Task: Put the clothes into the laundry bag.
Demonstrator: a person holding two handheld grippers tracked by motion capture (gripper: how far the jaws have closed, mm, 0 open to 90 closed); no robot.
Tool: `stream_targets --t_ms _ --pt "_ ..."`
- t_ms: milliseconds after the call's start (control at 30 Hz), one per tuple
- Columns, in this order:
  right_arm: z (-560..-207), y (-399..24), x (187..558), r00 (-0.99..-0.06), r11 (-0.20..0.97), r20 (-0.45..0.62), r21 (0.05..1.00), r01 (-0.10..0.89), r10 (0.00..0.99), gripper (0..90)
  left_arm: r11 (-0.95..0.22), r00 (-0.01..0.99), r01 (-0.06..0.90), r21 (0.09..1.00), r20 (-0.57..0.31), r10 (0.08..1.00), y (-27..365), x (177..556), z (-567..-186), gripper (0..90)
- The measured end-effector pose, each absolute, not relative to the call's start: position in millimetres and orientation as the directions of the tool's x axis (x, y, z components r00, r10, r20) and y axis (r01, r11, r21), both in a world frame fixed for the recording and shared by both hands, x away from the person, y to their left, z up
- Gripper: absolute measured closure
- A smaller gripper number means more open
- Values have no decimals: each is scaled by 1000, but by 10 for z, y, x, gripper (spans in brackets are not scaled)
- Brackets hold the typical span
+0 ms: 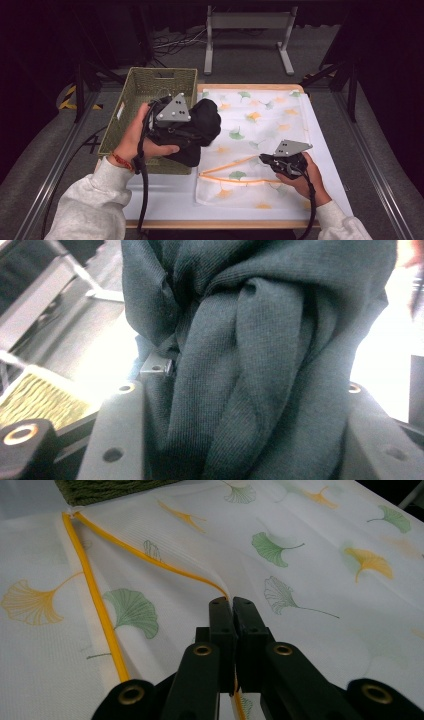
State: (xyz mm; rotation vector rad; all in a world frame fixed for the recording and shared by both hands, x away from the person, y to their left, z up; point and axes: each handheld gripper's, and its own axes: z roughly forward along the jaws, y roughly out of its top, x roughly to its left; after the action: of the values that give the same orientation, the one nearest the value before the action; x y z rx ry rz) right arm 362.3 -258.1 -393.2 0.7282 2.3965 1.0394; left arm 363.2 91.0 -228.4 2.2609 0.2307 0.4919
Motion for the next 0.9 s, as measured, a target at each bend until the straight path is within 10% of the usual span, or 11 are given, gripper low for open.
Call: stream_targets --t_ms 900 --pt "-3917 -2554 3614 -778 565 -153 772 291 609 887 -688 987 -52 724 144 76 -23 3275 -3363 503"
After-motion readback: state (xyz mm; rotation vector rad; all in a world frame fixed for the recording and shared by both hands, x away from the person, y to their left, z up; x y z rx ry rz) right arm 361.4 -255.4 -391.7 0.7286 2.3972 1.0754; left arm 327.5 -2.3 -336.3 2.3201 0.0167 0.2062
